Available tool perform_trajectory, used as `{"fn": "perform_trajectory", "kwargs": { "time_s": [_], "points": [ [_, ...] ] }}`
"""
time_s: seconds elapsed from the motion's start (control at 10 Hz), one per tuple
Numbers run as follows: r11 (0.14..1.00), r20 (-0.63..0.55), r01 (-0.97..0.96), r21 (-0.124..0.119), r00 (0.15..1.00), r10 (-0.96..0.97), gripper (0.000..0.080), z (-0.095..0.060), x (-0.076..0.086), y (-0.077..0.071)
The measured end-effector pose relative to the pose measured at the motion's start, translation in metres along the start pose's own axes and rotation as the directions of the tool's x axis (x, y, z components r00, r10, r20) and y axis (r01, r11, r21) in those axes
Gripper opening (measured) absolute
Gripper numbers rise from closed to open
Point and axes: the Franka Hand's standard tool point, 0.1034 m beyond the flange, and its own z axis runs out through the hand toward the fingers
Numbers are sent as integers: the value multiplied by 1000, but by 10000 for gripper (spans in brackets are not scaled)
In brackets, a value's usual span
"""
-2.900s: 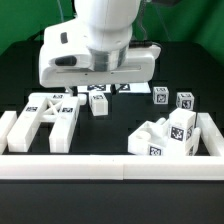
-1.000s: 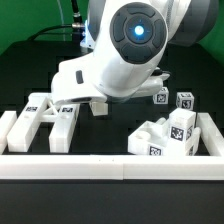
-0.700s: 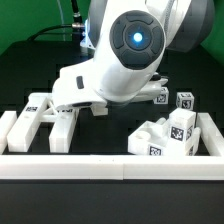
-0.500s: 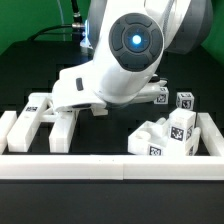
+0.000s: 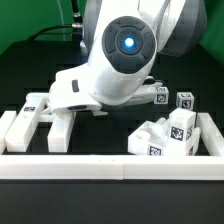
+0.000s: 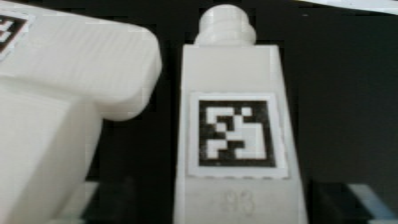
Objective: Assemble chair
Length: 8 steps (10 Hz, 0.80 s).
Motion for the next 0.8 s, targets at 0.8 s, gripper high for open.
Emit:
{"fn": "perform_trajectory", "kwargs": {
  "time_s": [0.8],
  "points": [
    [1000,1,0,2,1000,0,289,-11,-2,0]
  ]
}}
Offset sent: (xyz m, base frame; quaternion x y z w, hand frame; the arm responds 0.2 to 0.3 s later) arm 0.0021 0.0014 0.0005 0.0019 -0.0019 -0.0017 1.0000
